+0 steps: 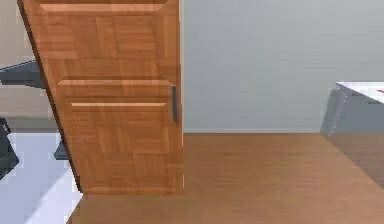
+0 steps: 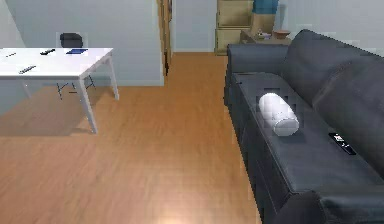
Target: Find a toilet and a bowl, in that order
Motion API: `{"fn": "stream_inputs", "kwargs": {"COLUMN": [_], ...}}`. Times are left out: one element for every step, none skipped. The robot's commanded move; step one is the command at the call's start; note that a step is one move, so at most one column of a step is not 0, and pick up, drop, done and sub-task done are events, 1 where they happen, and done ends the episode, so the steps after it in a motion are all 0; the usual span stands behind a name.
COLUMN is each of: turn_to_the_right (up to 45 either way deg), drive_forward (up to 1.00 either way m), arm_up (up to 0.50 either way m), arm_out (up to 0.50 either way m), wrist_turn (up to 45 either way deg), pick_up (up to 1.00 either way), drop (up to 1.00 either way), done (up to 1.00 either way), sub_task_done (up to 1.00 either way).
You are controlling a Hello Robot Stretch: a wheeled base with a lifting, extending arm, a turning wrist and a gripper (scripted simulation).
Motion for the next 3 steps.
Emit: {"fn": "stream_inputs", "kwargs": {"turn_to_the_right": [0.0, -45.0, -39.0], "drive_forward": [0.05, 0.00, 0.00], "arm_up": [0.00, 0.00, 0.00], "arm_out": [0.00, 0.00, 0.00], "wrist_turn": [0.0, 0.0, 0.0], "pick_up": [0.00, 0.00, 0.00], "drop": [0.00, 0.00, 0.00], "done": [0.00, 0.00, 0.00], "sub_task_done": [0.00, 0.00, 0.00]}}
